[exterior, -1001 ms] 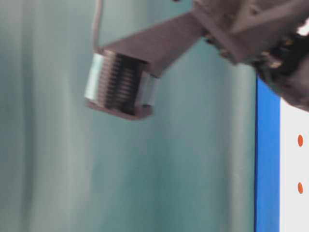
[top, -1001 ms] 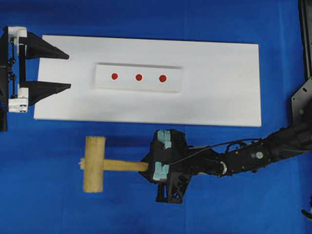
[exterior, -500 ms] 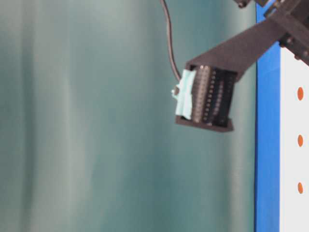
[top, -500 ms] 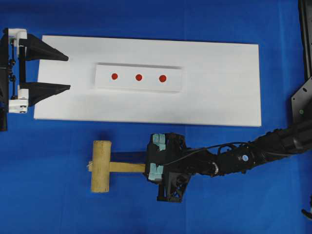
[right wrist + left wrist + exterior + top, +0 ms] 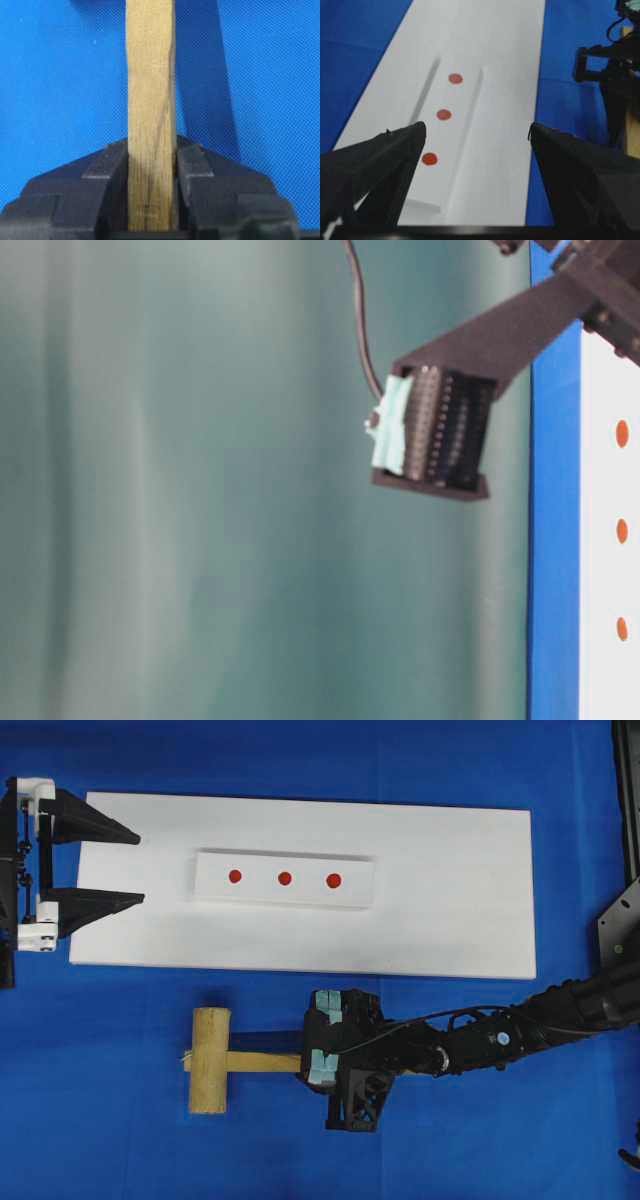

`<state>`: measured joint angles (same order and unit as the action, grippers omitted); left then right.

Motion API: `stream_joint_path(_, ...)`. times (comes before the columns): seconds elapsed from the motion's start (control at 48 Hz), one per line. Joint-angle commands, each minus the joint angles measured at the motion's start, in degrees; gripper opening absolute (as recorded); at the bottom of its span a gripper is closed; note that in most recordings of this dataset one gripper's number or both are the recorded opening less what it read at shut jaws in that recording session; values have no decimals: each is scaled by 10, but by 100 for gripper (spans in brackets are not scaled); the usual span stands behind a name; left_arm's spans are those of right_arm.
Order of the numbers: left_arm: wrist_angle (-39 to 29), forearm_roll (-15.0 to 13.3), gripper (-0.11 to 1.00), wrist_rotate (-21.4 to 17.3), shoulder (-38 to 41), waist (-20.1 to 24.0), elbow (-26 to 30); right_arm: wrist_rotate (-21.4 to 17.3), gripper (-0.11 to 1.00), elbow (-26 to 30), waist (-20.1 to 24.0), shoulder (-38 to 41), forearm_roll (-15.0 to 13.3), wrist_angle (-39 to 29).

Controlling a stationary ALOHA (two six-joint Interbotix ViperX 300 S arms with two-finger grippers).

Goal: Hit the mark with a hammer.

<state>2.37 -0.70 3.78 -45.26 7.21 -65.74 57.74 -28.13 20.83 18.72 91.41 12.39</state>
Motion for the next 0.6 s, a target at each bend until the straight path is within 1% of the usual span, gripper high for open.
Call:
stream_joint_path(0.0, 4, -1, 81, 1, 2, 2, 6, 2, 8, 1, -2, -9, 0, -4)
stream_joint_path(0.042, 4, -1, 81, 1, 2, 1, 6, 3, 9, 1, -2, -9, 0, -4)
stream_joint_path(0.063, 4, -1, 81, 1, 2, 1, 5, 4, 12, 1, -2, -9, 0, -3)
stream_joint_path(0.104, 4, -1, 81, 1, 2, 1, 6, 4, 20, 1, -2, -9, -1, -1)
stream_joint_path(0.167, 4, -1, 81, 1, 2, 2, 5, 4, 37, 1, -2, -9, -1, 1)
stream_joint_path(0.229, 4, -1, 81, 1, 2, 1, 5, 4, 56, 0, -2, -9, -1, 9)
stream_joint_path(0.334, 4, -1, 81, 1, 2, 2, 6, 7, 82, 1, -2, -11, -2, 16)
stream_joint_path(0.354, 4, -1, 81, 1, 2, 2, 6, 9, 84, 0, -2, -14, -2, 17)
stream_joint_path(0.375, 4, -1, 81, 1, 2, 2, 5, 10, 84, 0, -2, -17, -3, 16)
stream_joint_path(0.479, 4, -1, 81, 1, 2, 1, 6, 18, 77, -1, -2, -40, -9, 14)
stream_joint_path(0.584, 4, -2, 81, 2, 2, 2, 5, 28, 77, -10, -2, -77, -11, 13)
